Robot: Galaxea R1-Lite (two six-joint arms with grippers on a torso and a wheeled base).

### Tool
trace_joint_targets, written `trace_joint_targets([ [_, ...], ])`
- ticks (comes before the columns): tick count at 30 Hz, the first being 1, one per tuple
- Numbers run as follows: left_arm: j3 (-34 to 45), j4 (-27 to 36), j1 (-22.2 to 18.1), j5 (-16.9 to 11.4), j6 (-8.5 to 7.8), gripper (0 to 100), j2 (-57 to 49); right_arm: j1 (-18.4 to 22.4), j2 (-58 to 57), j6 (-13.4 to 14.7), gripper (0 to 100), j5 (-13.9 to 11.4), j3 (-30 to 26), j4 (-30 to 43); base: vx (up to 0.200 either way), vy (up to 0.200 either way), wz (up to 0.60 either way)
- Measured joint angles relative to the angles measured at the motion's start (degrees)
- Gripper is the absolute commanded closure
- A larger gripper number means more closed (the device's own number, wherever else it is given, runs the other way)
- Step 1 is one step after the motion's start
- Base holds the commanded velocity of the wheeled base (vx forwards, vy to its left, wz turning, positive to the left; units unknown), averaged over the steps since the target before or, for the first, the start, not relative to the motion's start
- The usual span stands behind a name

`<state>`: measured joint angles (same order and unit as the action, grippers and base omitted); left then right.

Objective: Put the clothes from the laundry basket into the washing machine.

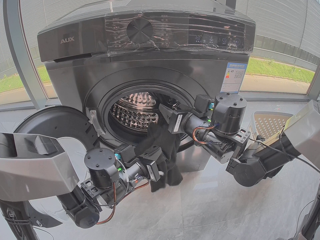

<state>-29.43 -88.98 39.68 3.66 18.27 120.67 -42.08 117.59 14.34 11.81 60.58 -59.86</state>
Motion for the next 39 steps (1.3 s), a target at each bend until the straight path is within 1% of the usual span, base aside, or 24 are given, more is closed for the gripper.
trace_joint_targets([
  [8, -0.55, 0.02, -0.60, 0.06, 0.11, 100, -3.01, 1.07, -0.04, -1.07, 0, -0.05, -3.19, -0.05, 0.000, 0.000, 0.00],
  [14, -1.71, 0.07, -1.65, 2.44, 0.00, 100, -3.54, 1.99, -0.09, -1.23, 0, 0.23, -4.07, 0.22, 0.000, 0.000, 0.00],
  [16, -2.32, 0.07, -2.22, 2.96, -0.13, 100, -3.61, 2.76, -0.09, -1.26, 0, 0.50, -4.32, 0.51, 0.000, 0.000, 0.00],
  [21, -2.65, 0.02, -2.67, 3.21, -0.68, 100, -3.86, 3.74, -0.09, -1.29, 0, 0.56, -5.42, 0.66, 0.000, 0.000, 0.00],
  [23, -2.71, 0.02, -2.76, 3.25, -1.08, 100, -3.97, 3.99, -0.09, -1.39, 0, 0.52, -6.58, 0.68, 0.000, 0.000, 0.00],
  [26, -2.73, 0.02, -2.91, 3.36, -1.21, 100, -4.13, 4.08, -0.11, -1.89, 0, 0.09, -8.46, 0.40, 0.000, 0.000, 0.00],
  [28, -2.76, 0.00, -2.91, 3.36, -1.28, 100, -4.28, 4.24, -0.12, -2.60, 0, -0.65, -10.22, 0.20, 0.000, 0.000, 0.00],
  [30, -2.76, 0.02, -2.91, 3.38, -1.33, 100, -4.46, 4.29, -0.12, -3.18, 0, -2.18, -11.82, -0.20, 0.000, 0.000, 0.00],
  [34, -2.76, 0.00, -2.89, 3.54, -1.33, 100, -4.77, 5.16, 0.16, -3.86, 0, -8.14, -14.71, -2.79, 0.000, 0.000, 0.00],
  [36, -2.77, 0.02, -3.00, 3.60, -1.34, 100, -4.88, 5.51, 0.63, -4.30, 0, -9.24, -16.04, -6.05, 0.000, 0.000, 0.00],
  [39, -2.99, 0.02, -3.28, 3.69, -1.78, 100, -5.02, 6.06, 2.11, -5.52, 0, -9.72, -18.54, -12.13, 0.000, 0.000, 0.00],
])
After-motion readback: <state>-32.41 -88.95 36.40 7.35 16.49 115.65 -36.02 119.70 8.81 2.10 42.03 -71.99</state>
